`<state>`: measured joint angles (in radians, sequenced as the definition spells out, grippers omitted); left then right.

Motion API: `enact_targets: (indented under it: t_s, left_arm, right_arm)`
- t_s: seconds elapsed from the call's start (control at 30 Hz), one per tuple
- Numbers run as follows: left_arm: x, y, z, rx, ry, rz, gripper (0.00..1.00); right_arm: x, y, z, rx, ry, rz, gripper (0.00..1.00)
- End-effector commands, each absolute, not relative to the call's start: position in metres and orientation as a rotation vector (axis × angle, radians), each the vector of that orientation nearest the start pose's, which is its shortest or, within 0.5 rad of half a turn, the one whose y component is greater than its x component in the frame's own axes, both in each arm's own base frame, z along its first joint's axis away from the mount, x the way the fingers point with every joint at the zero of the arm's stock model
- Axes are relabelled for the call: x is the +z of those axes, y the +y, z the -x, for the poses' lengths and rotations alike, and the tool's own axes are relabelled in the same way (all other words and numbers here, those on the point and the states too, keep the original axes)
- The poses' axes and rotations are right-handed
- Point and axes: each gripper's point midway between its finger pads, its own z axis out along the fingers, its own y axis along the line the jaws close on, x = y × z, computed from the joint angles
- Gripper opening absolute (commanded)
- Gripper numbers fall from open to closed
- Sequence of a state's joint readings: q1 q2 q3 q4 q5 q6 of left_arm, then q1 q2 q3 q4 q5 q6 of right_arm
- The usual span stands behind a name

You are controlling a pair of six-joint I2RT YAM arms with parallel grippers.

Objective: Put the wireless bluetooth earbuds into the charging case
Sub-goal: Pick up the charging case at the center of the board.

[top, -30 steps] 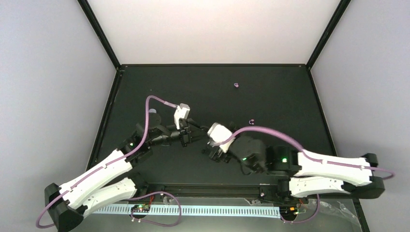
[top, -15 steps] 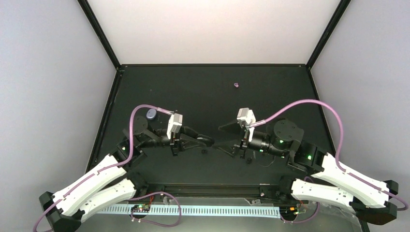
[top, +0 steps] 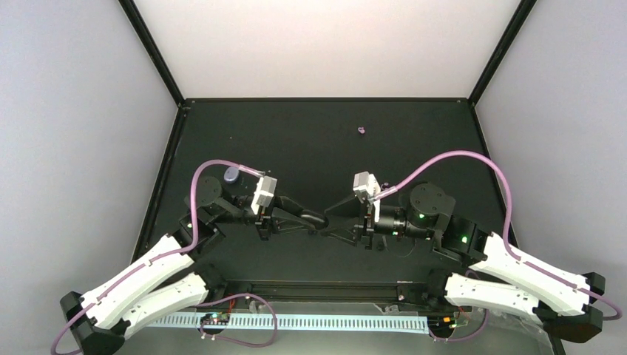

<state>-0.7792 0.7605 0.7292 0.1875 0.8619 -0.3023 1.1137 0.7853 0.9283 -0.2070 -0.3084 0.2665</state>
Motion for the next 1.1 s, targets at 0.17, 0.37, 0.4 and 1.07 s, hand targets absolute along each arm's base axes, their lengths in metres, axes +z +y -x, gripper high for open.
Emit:
enact_targets:
  t_s: [0.17, 0.37, 0.4, 1.07]
  left_arm:
    - [0.409, -0.265, -0.079, -1.458, 1.105, -1.117, 0.02]
    - [0.406, -0.267, -0.082, -1.464, 1.122, -1.108, 0.03]
    - [0.406, -0.268, -0.083, -1.465, 1.126, -1.105, 0.03]
    - [0.397, -0.271, -0.090, -1.475, 1.182, -1.067, 0.40]
  right_arm:
    - [0.387, 0.303, -0.090, 1.301, 1.487, 0.960, 0.43]
    - [0.390, 0.306, -0.091, 1.310, 1.480, 0.959, 0.34]
    - [0.390, 0.307, -0.090, 1.314, 1.478, 0.962, 0.31]
    - [0.395, 0.303, -0.090, 1.307, 1.432, 0.950, 0.01]
